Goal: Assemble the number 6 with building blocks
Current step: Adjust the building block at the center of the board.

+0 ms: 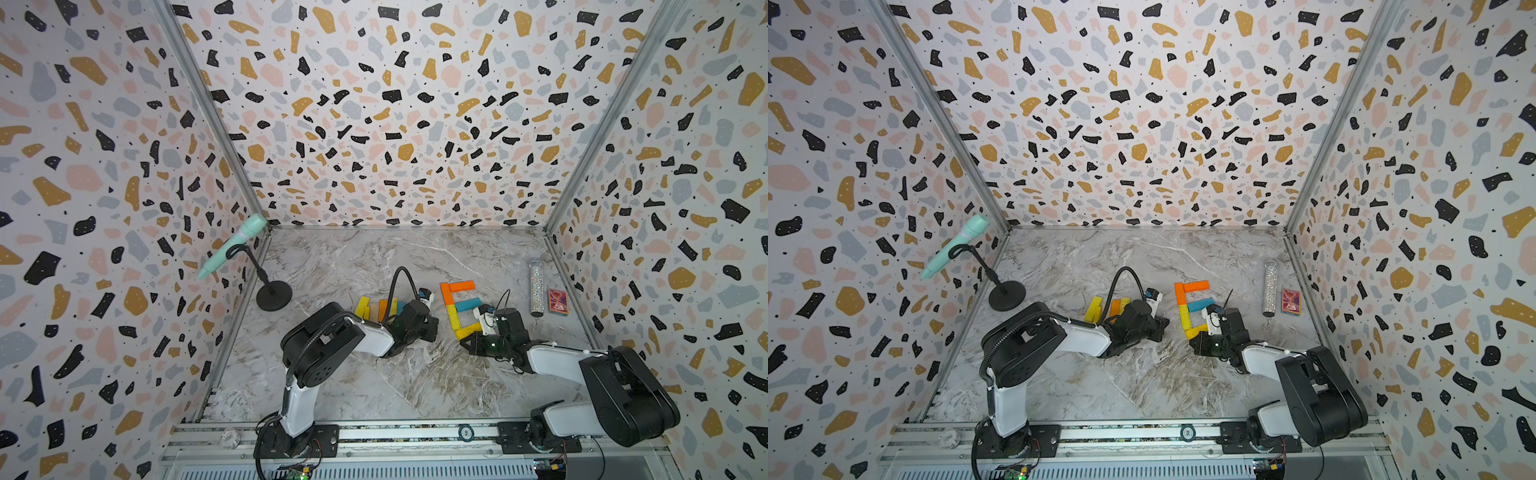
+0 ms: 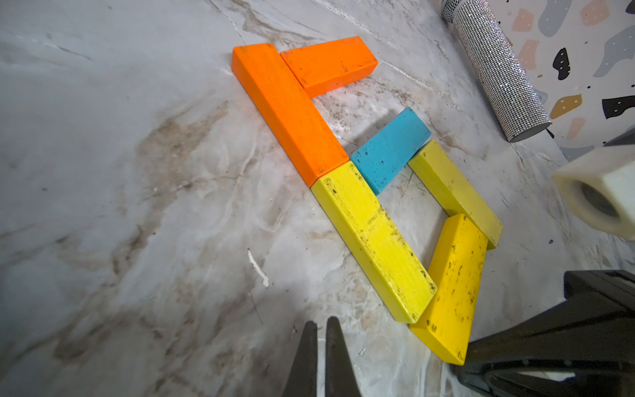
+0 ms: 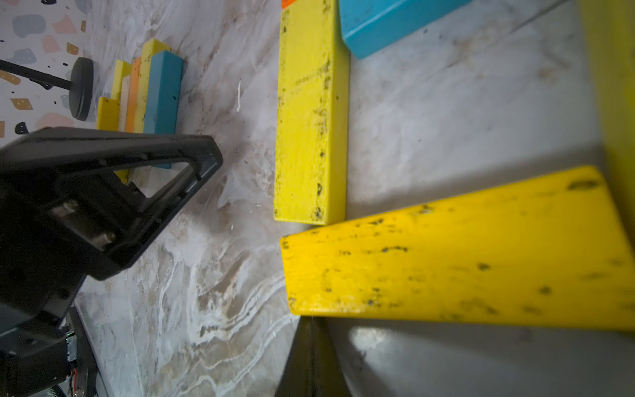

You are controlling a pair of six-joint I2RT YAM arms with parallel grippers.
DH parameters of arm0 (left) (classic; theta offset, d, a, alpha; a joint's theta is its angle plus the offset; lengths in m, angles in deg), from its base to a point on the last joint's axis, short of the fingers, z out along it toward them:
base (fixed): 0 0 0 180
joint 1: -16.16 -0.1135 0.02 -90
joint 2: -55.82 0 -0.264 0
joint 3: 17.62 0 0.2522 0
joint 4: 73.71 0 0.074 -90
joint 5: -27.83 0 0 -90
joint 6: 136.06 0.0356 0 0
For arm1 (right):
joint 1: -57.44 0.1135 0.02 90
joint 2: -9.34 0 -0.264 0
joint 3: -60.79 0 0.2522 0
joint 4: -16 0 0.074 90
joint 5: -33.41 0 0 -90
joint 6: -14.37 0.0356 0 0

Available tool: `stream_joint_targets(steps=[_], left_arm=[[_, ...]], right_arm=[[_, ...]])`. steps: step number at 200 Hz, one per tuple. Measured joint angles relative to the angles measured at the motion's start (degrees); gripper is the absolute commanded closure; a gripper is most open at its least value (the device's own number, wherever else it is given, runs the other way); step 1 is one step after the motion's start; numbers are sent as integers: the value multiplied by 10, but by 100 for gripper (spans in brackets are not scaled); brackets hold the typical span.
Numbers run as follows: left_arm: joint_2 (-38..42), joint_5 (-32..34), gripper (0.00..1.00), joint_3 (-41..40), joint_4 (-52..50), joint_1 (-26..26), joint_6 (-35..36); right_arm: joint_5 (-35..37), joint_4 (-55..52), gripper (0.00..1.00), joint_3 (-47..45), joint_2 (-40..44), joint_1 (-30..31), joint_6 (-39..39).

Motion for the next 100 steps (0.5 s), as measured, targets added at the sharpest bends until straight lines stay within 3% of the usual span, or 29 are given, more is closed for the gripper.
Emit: stream_joint_targets(steps=[100], left_arm=[[0,0,100,-7,6,0,0]], right_arm=[[0,7,94,18,-25,0,-9]])
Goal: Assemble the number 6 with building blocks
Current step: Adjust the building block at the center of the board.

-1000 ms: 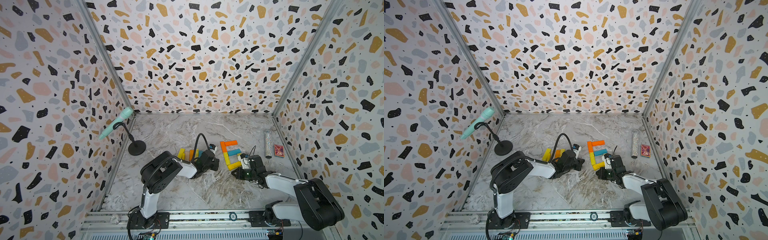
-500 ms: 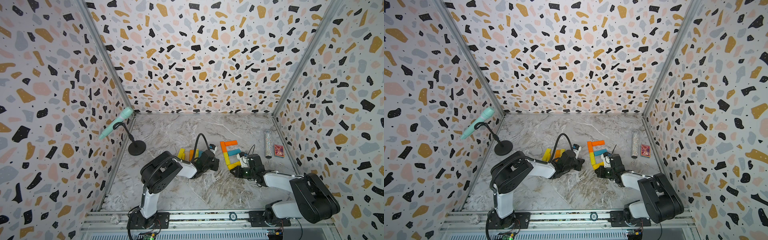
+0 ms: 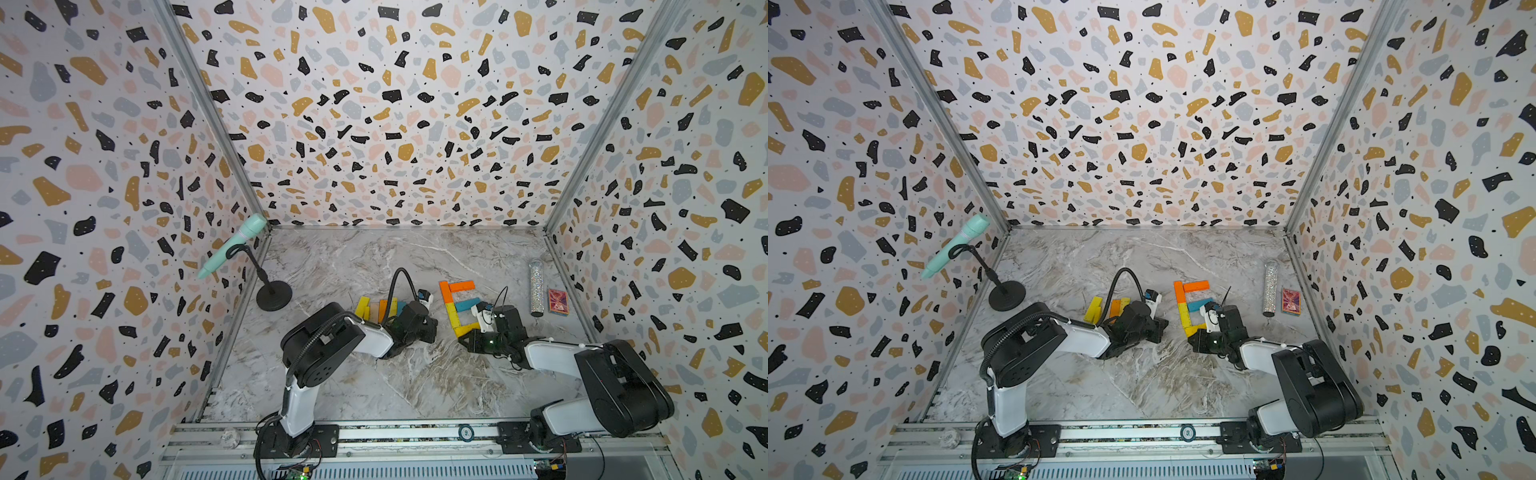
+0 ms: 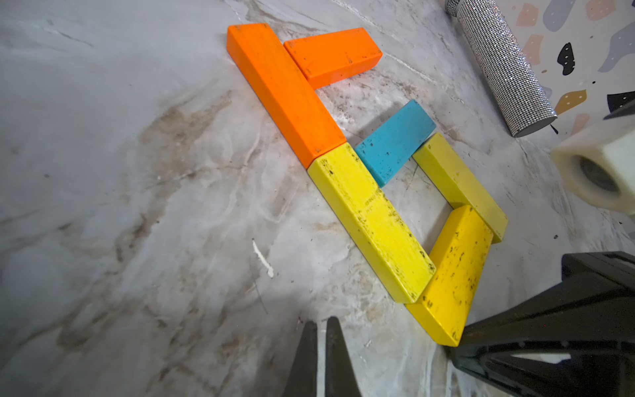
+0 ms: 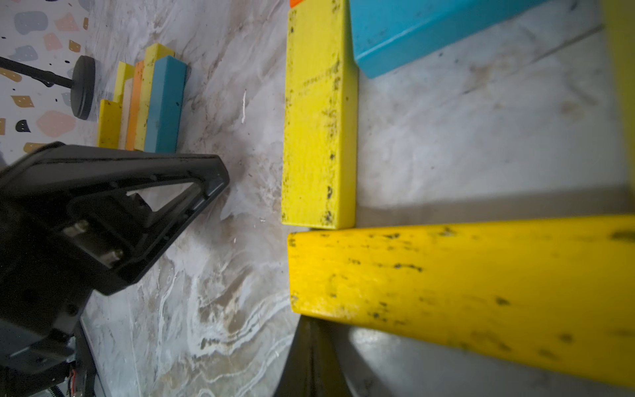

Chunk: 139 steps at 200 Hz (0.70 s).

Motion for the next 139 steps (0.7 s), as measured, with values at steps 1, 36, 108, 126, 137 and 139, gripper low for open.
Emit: stream_joint_targets(steps=[1,36,108,126,137,139], left_arm=[[0,0,100,0,0,0,0],[0,0,100,0,1,0,-4],[0,22,100,51,-40,0,12],[0,28,100,78,-52,-4,21],[0,30,100,95,-58,-7,23],[0,30,100,98,-58,-7,24]], right_arm=[[0,0,94,0,0,0,0],[2,-17,91,1,12,0,-3],[30,-133,89,108,92,-54,-43],[39,-138,90,170,41,-67,-59],[42,-141,91,212,-4,-68,-71],[42,-141,91,219,-12,-68,-72]])
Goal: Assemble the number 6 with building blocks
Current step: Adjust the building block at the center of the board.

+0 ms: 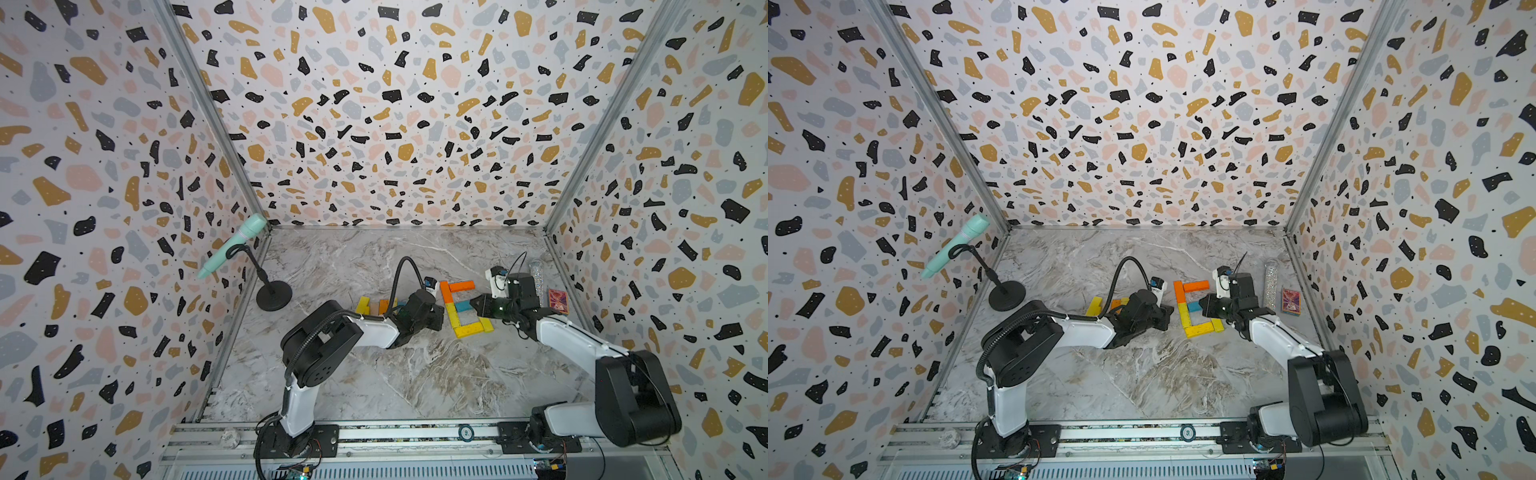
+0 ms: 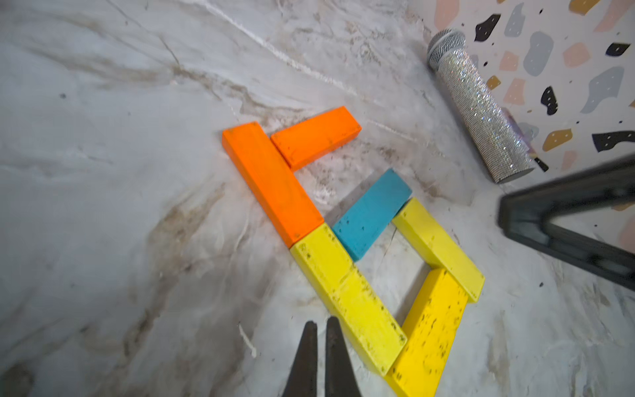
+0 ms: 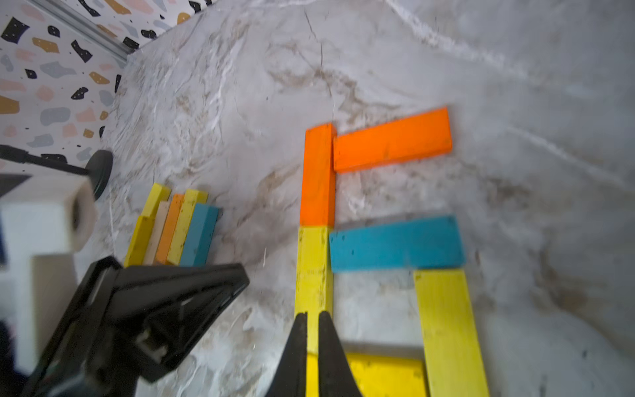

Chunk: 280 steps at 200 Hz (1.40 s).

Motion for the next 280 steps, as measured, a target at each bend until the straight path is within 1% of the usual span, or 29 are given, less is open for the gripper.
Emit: stream_joint_targets(steps=[25,44,76,151,210,280], left_arm=[[0,6,100,21,-6,-11,3],[-3,12,100,30,-14,-26,5],[-10,15,100,33,-16,-48,6],[-18,14,100,39,-25,-52,19],[-33,12,100,55,-32,-52,24],[-39,7,100,56,-32,-52,24]], right_arm=[[4,-9,91,80,-100,0,-22],[5,-16,92,122,-161,0,-35],[6,-28,92,150,-213,0,-45],[8,-45,92,189,-256,0,-60],[9,-50,92,193,-265,0,-66],[10,-52,91,215,-292,0,-73]])
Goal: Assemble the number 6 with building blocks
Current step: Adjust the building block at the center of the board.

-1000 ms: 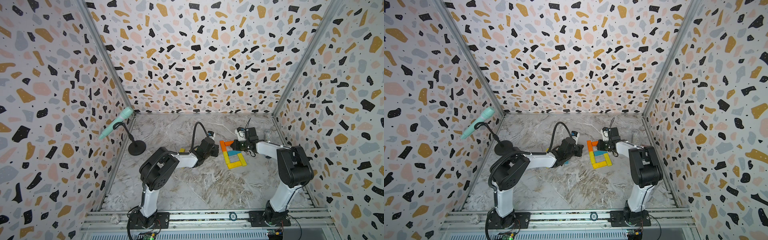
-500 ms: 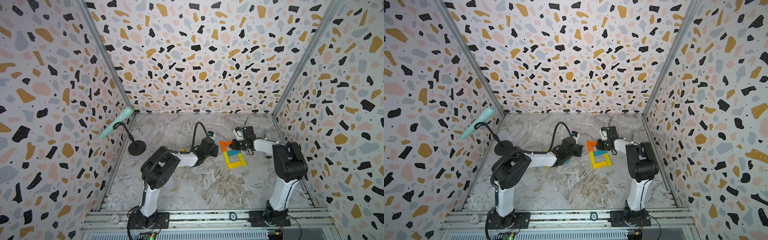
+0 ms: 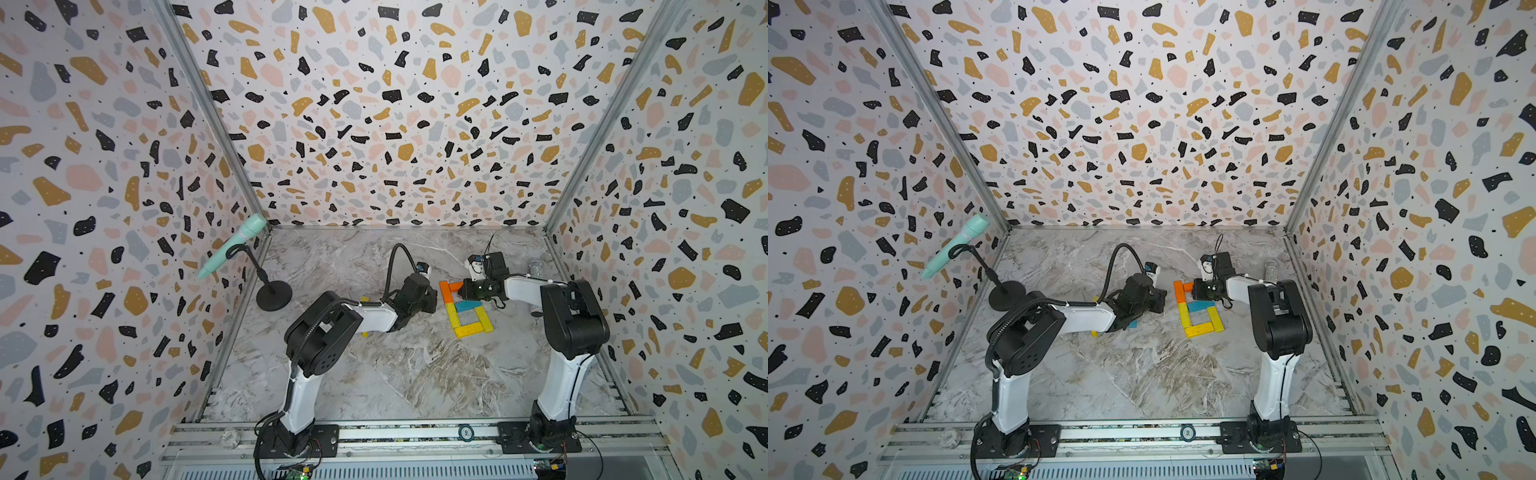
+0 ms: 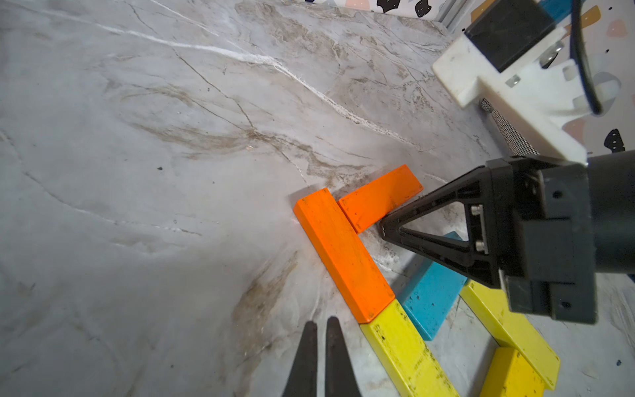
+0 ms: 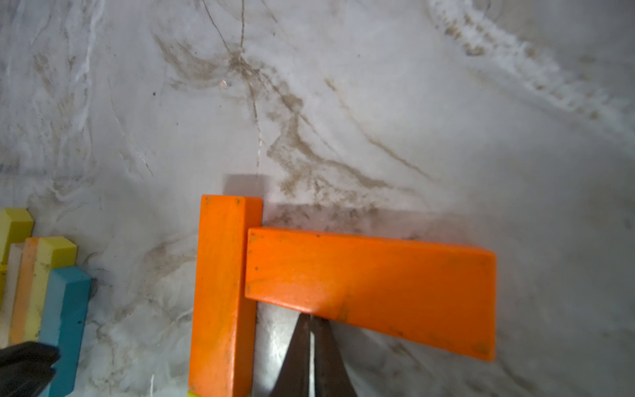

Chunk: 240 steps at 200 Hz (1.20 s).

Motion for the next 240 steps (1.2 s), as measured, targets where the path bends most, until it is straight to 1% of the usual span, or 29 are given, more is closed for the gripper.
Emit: stream_joint_targets(steps=[37,169,222,240], left_arm=[[-5,-3,100,0,0,0,0],[-16,-5,100,4,-1,0,0],[-21,-7,100,10,-2,0,0],[-21,-7,100,12,-3,0,0]], right_arm=[[0,0,89,1,-1,-2,-3],[-1,-11,87,8,0,-25,-14],[-2,-23,89,1,17,-72,-19],[-2,-25,90,-1,17,-76,-19]])
